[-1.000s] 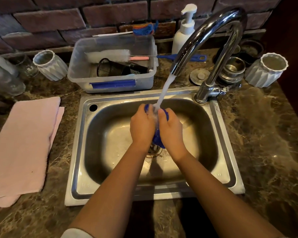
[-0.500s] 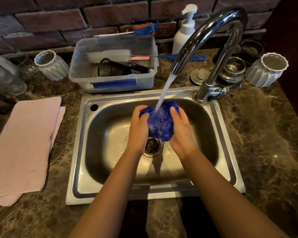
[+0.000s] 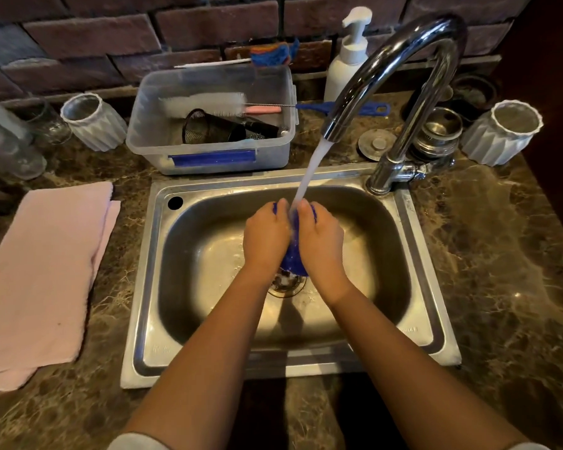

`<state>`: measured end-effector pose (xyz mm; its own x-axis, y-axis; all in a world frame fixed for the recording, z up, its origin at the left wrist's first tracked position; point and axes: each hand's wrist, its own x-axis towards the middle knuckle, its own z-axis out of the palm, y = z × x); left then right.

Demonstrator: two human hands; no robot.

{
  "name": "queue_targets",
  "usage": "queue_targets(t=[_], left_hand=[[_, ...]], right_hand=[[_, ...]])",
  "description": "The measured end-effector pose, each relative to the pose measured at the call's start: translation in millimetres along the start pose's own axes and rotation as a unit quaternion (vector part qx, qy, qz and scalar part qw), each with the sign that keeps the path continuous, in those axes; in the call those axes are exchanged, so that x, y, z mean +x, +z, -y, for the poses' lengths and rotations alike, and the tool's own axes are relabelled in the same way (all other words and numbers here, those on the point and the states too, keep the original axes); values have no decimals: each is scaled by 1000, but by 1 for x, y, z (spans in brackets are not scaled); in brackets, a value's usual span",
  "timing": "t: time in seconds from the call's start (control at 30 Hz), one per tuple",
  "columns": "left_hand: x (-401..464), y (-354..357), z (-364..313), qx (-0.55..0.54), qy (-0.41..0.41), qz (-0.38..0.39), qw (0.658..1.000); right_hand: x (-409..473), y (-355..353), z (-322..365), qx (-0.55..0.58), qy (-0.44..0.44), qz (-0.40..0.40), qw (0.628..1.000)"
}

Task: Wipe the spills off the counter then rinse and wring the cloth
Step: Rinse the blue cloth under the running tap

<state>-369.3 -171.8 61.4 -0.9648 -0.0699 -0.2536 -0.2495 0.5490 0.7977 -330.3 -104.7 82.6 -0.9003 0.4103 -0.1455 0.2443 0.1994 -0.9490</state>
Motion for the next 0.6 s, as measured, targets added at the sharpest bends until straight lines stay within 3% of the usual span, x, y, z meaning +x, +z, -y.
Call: queue_targets(t=[0.1, 0.17, 0.2, 0.27, 0.3, 0.33, 0.47, 0.53, 0.6], left_hand=[[15, -6, 10, -178, -169, 17, 969], [16, -14, 10, -319, -238, 40, 916], [13, -18, 7, -375, -243, 53, 893], [4, -25, -1, -448, -213, 77, 865], [-2, -27, -4, -455, -182, 84, 868], [-9, -30, -7, -440, -136, 88, 883], [-39, -22, -15, -243, 93, 65, 963], [-46, -10, -17, -179, 129, 9, 975], [-47, -1, -14, -146, 133, -56, 979]], right_hand=[[-10, -4, -10, 19, -3, 22, 1000], [-8, -7, -21, 135, 95, 5, 986], [-5, -9, -24, 249, 170, 5, 953], [1, -10, -25, 464, 279, 18, 841], [5, -11, -24, 514, 294, 14, 806], [8, -12, -23, 526, 281, 11, 803], [11, -10, -2, 398, 165, 37, 902], [7, -7, 9, 284, 105, 52, 952], [2, -2, 10, 196, 49, 48, 978]])
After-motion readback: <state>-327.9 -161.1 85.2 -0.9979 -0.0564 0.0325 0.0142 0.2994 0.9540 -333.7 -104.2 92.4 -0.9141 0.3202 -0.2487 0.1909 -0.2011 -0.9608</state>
